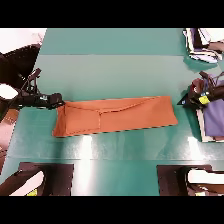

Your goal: Fold the shirts.

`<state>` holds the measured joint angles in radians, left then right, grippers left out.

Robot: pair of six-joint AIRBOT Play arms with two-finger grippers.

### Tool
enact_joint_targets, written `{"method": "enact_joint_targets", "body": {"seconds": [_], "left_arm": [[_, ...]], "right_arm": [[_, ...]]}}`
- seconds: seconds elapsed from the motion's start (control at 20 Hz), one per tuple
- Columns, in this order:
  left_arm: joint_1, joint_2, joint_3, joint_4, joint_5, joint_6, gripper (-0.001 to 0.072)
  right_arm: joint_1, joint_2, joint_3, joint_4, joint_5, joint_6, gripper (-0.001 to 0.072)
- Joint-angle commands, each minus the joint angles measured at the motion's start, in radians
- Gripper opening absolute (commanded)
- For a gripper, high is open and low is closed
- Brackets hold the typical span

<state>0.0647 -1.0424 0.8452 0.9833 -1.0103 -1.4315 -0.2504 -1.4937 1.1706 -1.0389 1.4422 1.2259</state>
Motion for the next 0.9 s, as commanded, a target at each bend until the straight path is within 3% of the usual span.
{"method": "enact_joint_targets", "body": {"seconds": [0.0, 0.15, 0.3, 0.35, 0.4, 0.5, 0.7, 0.85], "left_arm": [[-0.075, -0.001, 0.011, -0.049, 0.046, -0.01, 0.0024], [-0.214, -0.012, 0.013, -0.05, 0.168, -0.094, 0.0024], [-0.296, -0.077, 0.044, -0.05, 0.184, -0.115, 0.0023], [-0.322, -0.106, 0.064, -0.051, 0.185, -0.119, 0.0023], [-0.351, -0.143, 0.091, -0.051, 0.185, -0.128, 0.0023], [-0.409, -0.229, 0.157, -0.05, 0.186, -0.133, 0.0023], [-0.538, -0.449, 0.326, -0.048, 0.175, -0.133, 0.0023], [-0.608, -0.595, 0.454, -0.048, 0.132, -0.133, 0.0023]], "right_arm": [[-0.076, -0.041, -0.095, 0.051, -0.002, -0.09, 0.0474], [-0.044, -0.119, -0.135, 0.161, -0.005, -0.152, 0.0473], [0.026, -0.175, -0.092, 0.183, -0.01, -0.154, 0.0471], [0.047, -0.182, -0.072, 0.183, -0.011, -0.154, 0.0427], [0.064, -0.182, -0.055, 0.183, -0.016, -0.154, 0.0335], [0.084, -0.173, -0.014, 0.183, -0.006, -0.154, 0.0008], [0.111, -0.07, 0.037, 0.2, 0.019, -0.154, 0.0012], [0.133, 0.049, 0.076, 0.36, 0.03, -0.153, 0.0011]]}}
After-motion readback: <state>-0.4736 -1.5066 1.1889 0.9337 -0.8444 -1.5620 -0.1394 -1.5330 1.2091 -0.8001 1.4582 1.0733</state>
